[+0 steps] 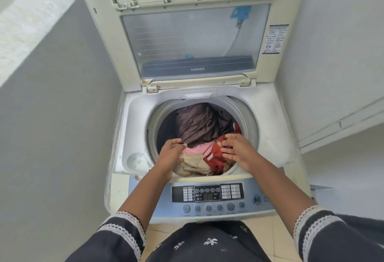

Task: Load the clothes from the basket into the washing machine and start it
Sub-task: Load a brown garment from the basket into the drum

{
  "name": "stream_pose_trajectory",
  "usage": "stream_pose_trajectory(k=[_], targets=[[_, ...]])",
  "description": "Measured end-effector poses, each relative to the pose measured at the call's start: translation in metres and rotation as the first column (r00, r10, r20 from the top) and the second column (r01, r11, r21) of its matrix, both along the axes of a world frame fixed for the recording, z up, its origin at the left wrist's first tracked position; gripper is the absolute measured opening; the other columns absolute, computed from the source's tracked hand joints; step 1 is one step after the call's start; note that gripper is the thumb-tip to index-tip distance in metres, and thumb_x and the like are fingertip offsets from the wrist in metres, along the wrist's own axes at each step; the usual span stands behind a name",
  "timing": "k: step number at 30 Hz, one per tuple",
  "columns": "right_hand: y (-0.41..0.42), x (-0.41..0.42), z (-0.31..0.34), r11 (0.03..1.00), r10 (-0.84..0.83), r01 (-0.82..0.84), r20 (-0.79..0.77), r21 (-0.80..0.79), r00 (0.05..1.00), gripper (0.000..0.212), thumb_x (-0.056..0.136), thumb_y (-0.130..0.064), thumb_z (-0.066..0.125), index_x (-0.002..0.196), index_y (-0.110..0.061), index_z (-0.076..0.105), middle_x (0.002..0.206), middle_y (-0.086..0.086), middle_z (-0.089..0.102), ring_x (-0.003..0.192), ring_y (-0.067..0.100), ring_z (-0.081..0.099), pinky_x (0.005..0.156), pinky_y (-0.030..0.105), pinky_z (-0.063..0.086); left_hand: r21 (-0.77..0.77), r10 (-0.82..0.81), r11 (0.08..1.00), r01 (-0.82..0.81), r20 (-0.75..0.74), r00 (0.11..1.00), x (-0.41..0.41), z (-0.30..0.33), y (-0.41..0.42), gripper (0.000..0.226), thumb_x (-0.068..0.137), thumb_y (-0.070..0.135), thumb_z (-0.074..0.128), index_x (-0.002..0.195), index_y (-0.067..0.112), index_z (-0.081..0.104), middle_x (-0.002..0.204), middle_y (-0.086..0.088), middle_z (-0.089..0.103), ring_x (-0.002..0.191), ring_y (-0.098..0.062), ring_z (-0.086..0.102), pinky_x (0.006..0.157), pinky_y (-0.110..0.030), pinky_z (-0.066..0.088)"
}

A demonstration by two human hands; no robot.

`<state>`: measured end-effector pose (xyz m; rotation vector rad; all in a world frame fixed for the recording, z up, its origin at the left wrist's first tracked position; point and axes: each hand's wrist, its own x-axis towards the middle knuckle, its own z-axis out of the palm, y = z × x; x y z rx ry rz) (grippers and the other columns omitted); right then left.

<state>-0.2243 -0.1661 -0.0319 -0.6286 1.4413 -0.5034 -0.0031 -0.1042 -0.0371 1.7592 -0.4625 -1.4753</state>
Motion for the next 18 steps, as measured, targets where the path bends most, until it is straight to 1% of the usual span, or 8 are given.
stream_pose_trajectory(k=[2,5,7,10,14,17,18], targets=[[0.014,-0.002,0.010,0.998,0.000,-0.002,-0.034,-0.056,0.999,0.033,0.094,-0.007,0.058,0.127,-0.012,0.054,0.118,0.013,0.064,0.104,0.027,0.065,0.087,0.039,0.058,-0.087,0.059,0.995,-0.058,0.013,0.998,-0.001,0.010,0.008,0.024,0.095,0.013,0.063,0.118,0.018,0.058,0.119,-0.008,0.059,0.100,-0.017,0.059,0.081,-0.031,0.053],[0.042,-0.007,0.027,0.975,-0.010,-0.027,-0.163,-0.220,0.987,0.030,0.092,-0.008,0.059,0.121,-0.016,0.057,0.107,0.008,0.067,0.092,0.020,0.068,0.086,0.038,0.059,-0.193,0.096,0.977,-0.095,-0.007,0.995,-0.007,0.033,0.024,0.024,0.097,0.009,0.059,0.120,0.015,0.058,0.117,-0.005,0.059,0.098,-0.012,0.060,0.086,-0.030,0.054],[0.065,-0.010,0.037,0.937,-0.035,-0.051,-0.236,-0.346,0.971,0.027,0.091,-0.009,0.059,0.115,-0.022,0.061,0.103,0.005,0.068,0.091,0.020,0.069,0.084,0.036,0.060,-0.245,0.074,0.966,-0.079,-0.029,0.997,-0.012,0.046,0.037,0.024,0.098,0.007,0.057,0.120,0.014,0.058,0.115,-0.004,0.060,0.099,-0.011,0.061,0.090,-0.031,0.054],[0.106,-0.016,0.049,0.868,-0.120,-0.035,-0.279,-0.494,0.953,0.024,0.089,-0.009,0.060,0.104,-0.028,0.065,0.096,-0.002,0.070,0.091,0.021,0.069,0.082,0.039,0.060,-0.303,0.006,0.953,-0.019,-0.042,0.999,-0.021,0.061,0.062,0.023,0.097,0.005,0.058,0.118,0.014,0.060,0.116,-0.005,0.060,0.104,-0.015,0.062,0.095,-0.035,0.054],[0.170,-0.023,0.054,0.824,-0.219,0.034,-0.263,-0.565,0.940,0.029,0.089,-0.003,0.062,0.096,-0.031,0.065,0.096,0.003,0.070,0.092,0.030,0.067,0.082,0.042,0.060,-0.367,-0.130,0.925,0.094,-0.074,0.989,-0.033,0.071,0.107,0.025,0.095,0.004,0.060,0.118,0.015,0.061,0.123,-0.005,0.061,0.110,-0.018,0.063,0.097,-0.037,0.055],[0.223,-0.027,0.050,0.818,-0.274,0.087,-0.253,-0.568,0.928,0.027,0.089,-0.004,0.062,0.097,-0.029,0.066,0.095,0.001,0.071,0.094,0.031,0.067,0.086,0.046,0.058,-0.406,-0.237,0.898,0.172,-0.115,0.965,-0.043,0.077,0.146,0.024,0.094,0.003,0.062,0.115,0.014,0.062,0.115,-0.002,0.064,0.101,-0.013,0.067,0.092,-0.033,0.056],[0.241,-0.029,0.047,0.817,-0.291,0.104,-0.248,-0.568,0.924,0.026,0.089,-0.005,0.063,0.099,-0.028,0.066,0.096,0.001,0.071,0.095,0.031,0.067,0.087,0.047,0.057,-0.414,-0.274,0.888,0.202,-0.122,0.954,-0.047,0.076,0.158,0.024,0.094,0.002,0.062,0.114,0.015,0.062,0.114,-0.002,0.065,0.101,-0.013,0.067,0.091,-0.033,0.056]])
